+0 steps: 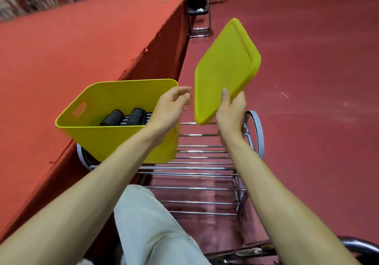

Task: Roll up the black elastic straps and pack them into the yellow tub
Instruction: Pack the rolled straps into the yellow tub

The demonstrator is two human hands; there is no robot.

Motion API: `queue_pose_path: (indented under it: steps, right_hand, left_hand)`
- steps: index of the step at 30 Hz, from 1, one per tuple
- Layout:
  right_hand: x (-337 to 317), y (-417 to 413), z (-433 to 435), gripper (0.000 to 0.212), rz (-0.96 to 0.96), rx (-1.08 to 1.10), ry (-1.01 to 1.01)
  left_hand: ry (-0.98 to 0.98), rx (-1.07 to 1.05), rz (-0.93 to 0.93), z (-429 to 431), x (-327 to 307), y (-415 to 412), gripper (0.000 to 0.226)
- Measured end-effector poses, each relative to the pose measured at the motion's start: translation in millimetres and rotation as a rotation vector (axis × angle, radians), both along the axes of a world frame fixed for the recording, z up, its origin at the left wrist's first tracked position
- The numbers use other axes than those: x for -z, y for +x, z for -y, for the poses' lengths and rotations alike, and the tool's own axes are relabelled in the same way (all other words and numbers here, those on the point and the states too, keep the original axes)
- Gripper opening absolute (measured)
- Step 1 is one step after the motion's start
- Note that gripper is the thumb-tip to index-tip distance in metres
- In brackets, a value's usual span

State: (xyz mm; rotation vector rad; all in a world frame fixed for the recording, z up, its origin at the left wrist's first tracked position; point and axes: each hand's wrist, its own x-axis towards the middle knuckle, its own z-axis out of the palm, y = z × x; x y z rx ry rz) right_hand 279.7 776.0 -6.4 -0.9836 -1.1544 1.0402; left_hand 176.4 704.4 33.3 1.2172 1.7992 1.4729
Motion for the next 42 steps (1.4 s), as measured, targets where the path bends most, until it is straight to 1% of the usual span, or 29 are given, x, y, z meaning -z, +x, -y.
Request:
queue_pose_path:
  steps: [2,4,5,6,8,9,10,11,12,14,16,17,18,19,20,21,22,23,25,28,29,31,34,36,40,42]
  right_hand:
    - [-9,-10,-6,0.016,-0.256,-0.054,-0.058]
    - [-16,-21,-13,0.019,-0.53,-0.16,-0.146]
    - [-18,-24,-15,0.019,-0.608,-0.191,-0.211]
    - [-17,-29,-20,0.019,-0.647,-0.206,-0.275]
    - [-16,-39,-27,0.017,-0.697,-0.22,-0.375]
    - [-16,-43,-30,0.016,-0.734,-0.239,-0.406]
    - [-15,-50,-34,0.015,-0.779,-0.267,-0.425]
    - [-15,-55,-37,0.013,-0.81,-0.3,-0.436]
    - [-16,-62,-38,0.013,-0.82,-0.331,-0.442]
    - [-17,-75,-36,0.014,-0.783,-0.366,-0.432]
    - [-15,-91,-34,0.014,-0.659,-0.36,-0.412]
    - [-16,-97,-30,0.024,-0.557,-0.344,-0.395]
    - [-16,-103,-27,0.04,-0.44,-0.335,-0.378]
    - [-14,-113,-20,0.055,-0.32,-0.335,-0.358]
    - [-10,-116,-18,0.066,-0.224,-0.342,-0.324]
    - [-6,-119,-15,0.068,-0.135,-0.346,-0.285]
    - [0,-123,-14,0.061,-0.067,-0.356,-0.254]
    - [1,-124,-13,0.05,-0.014,-0.347,-0.227]
    - [5,-125,-14,0.03,0.042,-0.34,-0.181]
    - [-1,-124,-15,0.015,0.055,-0.381,-0.183]
    - [-4,-123,-13,0.018,0.051,-0.403,-0.195]
    - [-10,-124,-12,0.026,0.075,-0.438,-0.182]
    - [-12,-125,-11,0.027,0.119,-0.451,-0.182]
    - [-12,-125,-11,0.029,0.128,-0.45,-0.195]
    - [-8,-127,-14,0.029,0.187,-0.432,-0.2]
    - [-2,-125,-18,0.024,0.29,-0.374,-0.132]
  left_hand:
    - [-0.011,-0.114,-0.07,-2,-3,-13,0.028]
    - [-0.027,-0.251,-0.107,-5,-6,-28,0.035]
    - [-0.048,-0.3,-0.091,-7,-7,-35,0.04]
    - [-0.075,-0.336,-0.058,-8,-7,-42,0.046]
    - [-0.117,-0.349,0.064,-10,-7,-57,0.06]
    - [-0.109,-0.346,0.162,-9,-8,-63,0.065]
    - [-0.069,-0.336,0.285,-7,-10,-69,0.064]
    - [-0.011,-0.315,0.402,-3,-13,-72,0.058]
    - [0.043,-0.301,0.475,1,-17,-77,0.05]
    - [0.125,-0.301,0.542,12,-21,-85,0.034]
    - [0.179,-0.301,0.596,24,-23,-91,0.019]
    - [0.191,-0.299,0.615,29,-22,-93,0.011]
    - [0.195,-0.306,0.623,34,-22,-94,0.008]
    - [0.2,-0.337,0.626,41,-20,-98,0.011]
    - [0.203,-0.356,0.635,43,-17,-99,0.012]
    - [0.204,-0.373,0.644,45,-14,-100,0.012]
    - [0.2,-0.381,0.651,49,-11,-102,0.015]
    - [0.194,-0.373,0.663,53,-7,-103,0.018]
    - [0.141,-0.328,0.68,63,0,-107,0.022]
    - [0.003,-0.282,0.567,87,11,-117,0.021]
    - [-0.029,-0.311,0.519,95,13,-122,0.02]
    - [-0.037,-0.446,0.445,110,19,-136,0.024]
    - [0.05,-0.711,0.399,125,25,-164,0.022]
    - [0.055,-0.817,0.361,130,29,-187,0.029]
    - [-0.002,-0.816,0.335,129,35,-225,0.039]
    - [-0.039,-0.786,0.284,127,38,-237,0.045]
